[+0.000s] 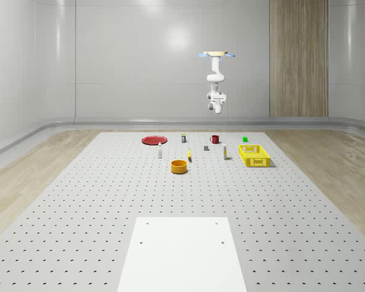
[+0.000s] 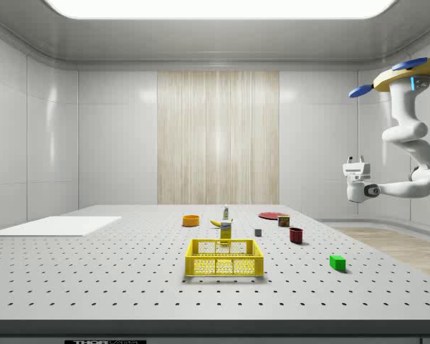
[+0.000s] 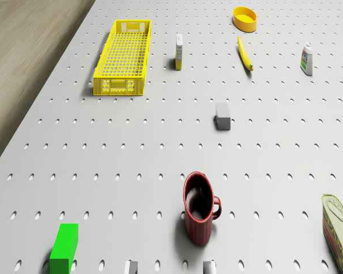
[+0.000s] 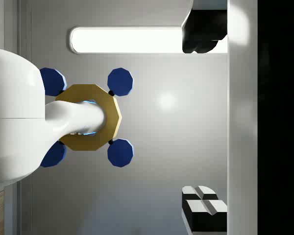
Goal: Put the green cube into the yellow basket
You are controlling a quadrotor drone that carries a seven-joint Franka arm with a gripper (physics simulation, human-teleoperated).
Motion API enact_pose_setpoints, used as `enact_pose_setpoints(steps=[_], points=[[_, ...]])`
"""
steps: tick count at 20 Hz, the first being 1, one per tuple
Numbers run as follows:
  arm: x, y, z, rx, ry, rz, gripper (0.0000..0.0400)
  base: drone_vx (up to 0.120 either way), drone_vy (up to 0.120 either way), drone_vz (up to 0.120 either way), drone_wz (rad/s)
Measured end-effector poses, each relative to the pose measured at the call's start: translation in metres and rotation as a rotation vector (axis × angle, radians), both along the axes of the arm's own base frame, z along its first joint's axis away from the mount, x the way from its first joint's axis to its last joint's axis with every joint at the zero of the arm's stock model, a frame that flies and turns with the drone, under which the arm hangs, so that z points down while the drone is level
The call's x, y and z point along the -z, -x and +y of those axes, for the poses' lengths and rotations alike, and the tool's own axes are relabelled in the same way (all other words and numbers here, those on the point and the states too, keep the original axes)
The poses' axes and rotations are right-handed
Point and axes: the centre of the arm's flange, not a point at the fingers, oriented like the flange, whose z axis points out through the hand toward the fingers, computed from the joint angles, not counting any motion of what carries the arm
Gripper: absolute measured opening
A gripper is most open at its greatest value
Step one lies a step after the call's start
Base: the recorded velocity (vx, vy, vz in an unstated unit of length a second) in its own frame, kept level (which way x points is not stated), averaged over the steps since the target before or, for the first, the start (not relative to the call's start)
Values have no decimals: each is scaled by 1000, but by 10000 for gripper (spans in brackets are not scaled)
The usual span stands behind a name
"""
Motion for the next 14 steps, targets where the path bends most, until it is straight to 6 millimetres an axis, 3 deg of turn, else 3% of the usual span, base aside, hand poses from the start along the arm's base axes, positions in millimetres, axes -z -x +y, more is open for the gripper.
enact_pose_setpoints(steps=[3, 9, 14], points=[[-23, 3, 0, 0, 0, -2, 400, 27, 120, 0, 0], [-61, 3, 0, 0, 0, -7, 400, 120, 120, 0, 0], [-81, 1, 0, 0, 0, -11, 400, 120, 120, 0, 0]])
